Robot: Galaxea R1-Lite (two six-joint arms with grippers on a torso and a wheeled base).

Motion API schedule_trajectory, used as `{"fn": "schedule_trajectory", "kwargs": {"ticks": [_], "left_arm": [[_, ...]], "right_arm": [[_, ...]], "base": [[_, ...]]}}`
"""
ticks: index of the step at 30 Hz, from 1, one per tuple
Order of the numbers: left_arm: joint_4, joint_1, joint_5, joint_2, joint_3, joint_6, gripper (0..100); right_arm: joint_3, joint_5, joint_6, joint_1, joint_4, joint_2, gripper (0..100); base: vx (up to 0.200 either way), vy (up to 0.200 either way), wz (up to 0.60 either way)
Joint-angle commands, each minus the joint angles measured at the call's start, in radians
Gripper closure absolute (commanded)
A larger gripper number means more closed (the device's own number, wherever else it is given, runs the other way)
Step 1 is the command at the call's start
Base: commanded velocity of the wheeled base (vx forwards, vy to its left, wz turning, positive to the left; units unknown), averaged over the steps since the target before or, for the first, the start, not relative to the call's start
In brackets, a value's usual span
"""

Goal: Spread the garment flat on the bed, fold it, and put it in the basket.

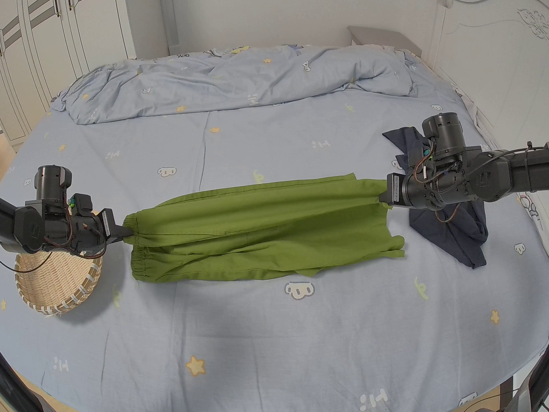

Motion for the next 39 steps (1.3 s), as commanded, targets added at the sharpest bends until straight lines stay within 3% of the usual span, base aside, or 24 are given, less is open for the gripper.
{"fn": "schedule_trajectory", "kwargs": {"ticks": [1, 11, 12, 13, 14, 26, 33, 39], "left_arm": [[0.0, 0.003, 0.001, 0.011, -0.016, -0.003, 100], [0.0, 0.003, 0.001, 0.041, -0.036, -0.003, 100], [0.0, 0.003, 0.001, 0.042, -0.036, -0.003, 0], [0.0, 0.001, 0.001, 0.044, -0.038, -0.003, 0], [-0.002, 0.001, 0.001, 0.048, -0.039, -0.001, 0], [-0.003, -0.039, 0.0, 0.004, -0.038, -0.027, 0], [0.0, -0.111, -0.003, -0.073, -0.004, -0.063, 0], [-0.012, -0.2, -0.002, 0.047, -0.059, -0.123, 0]], "right_arm": [[-0.02, 0.0, 0.0, 0.003, -0.007, 0.043, 100], [-0.046, 0.0, 0.001, 0.01, -0.06, 0.09, 100], [-0.048, 0.0, 0.001, 0.01, -0.06, 0.092, 100], [-0.048, 0.0, 0.001, 0.01, -0.06, 0.092, 100], [-0.048, 0.001, 0.001, 0.01, -0.06, 0.093, 0], [-0.048, 0.003, 0.004, 0.013, -0.062, 0.098, 0], [-0.035, 0.003, 0.012, 0.011, -0.062, 0.096, 0], [-0.017, 0.004, 0.042, 0.005, -0.062, 0.086, 0]], "base": [[0.0, 0.0, 0.0], [0.0, 0.0, 0.0], [0.0, 0.0, 0.0], [0.0, 0.0, 0.0], [0.0, 0.0, 0.0], [0.0, 0.0, 0.0], [0.0, 0.0, 0.0], [0.0, 0.0, 0.0]]}}
